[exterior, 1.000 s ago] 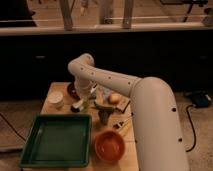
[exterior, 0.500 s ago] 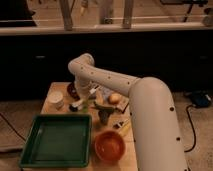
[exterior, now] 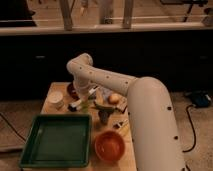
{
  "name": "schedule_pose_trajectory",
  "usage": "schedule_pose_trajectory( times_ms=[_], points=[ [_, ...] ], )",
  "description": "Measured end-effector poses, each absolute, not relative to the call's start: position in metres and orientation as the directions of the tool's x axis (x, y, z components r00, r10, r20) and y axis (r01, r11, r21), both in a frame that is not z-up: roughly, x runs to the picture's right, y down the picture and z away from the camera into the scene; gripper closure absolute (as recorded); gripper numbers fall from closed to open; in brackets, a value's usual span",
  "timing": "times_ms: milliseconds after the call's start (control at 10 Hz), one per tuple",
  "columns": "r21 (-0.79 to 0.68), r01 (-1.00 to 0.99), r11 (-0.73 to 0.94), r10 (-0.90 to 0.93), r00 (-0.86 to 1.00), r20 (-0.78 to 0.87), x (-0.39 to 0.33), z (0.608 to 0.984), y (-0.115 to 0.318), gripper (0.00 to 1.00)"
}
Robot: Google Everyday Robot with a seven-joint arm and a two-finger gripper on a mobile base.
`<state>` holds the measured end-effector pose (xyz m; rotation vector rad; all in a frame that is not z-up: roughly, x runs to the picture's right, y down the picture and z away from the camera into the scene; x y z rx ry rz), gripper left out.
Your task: Place brush in plastic cup
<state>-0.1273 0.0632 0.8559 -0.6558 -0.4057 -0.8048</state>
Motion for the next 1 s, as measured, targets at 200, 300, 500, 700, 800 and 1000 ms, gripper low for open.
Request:
schedule_pose_trajectory(
  times_ms=[200,300,500,700,800,1000],
  points=[
    [-0.39,0.762,0.516,-0.521,0.641,0.564,-0.1254,0.8564,0.063,0.86],
    [-0.394,0.761,0.515,-0.518,0.643,0.564,-0.1252,0.8566,0.0635,0.75],
    [-0.4,0.759,0.514,-0.514,0.645,0.565,-0.1247,0.8565,0.0646,0.56],
    [-0.404,0.757,0.514,-0.509,0.648,0.567,-0.1243,0.8566,0.0661,0.33],
    [-0.405,0.756,0.514,-0.507,0.649,0.567,-0.1233,0.8571,0.0667,0.26],
    [-0.407,0.754,0.515,-0.503,0.651,0.569,-0.1225,0.8575,0.0675,0.2]
  ],
)
